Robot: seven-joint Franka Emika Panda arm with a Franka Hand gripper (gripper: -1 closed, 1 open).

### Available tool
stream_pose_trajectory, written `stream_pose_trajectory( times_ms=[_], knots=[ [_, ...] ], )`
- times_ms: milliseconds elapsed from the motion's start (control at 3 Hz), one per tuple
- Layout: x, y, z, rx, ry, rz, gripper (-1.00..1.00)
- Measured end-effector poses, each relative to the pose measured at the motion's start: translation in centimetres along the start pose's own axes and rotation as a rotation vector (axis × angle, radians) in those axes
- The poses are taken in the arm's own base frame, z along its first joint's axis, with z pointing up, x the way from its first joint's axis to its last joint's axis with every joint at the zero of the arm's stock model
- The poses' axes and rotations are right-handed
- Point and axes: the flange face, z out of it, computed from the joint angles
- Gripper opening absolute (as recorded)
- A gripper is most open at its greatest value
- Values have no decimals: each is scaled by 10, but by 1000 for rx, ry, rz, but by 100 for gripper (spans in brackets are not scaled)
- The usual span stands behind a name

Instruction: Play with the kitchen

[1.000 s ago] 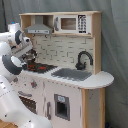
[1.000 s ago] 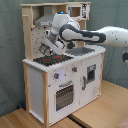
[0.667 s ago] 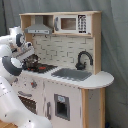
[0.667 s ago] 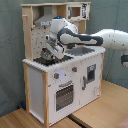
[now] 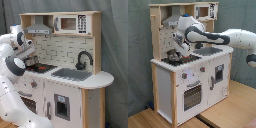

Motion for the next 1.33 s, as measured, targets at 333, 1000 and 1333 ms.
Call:
stream_pose_trajectory(
  times_ms=[333, 1000, 1333],
  knots=[
    [7, -6, 5, 13, 15, -6, 100],
    [17, -14, -48, -15, 138, -17, 100],
    [8, -37, -69, -84, 145, -62, 100]
  ],
)
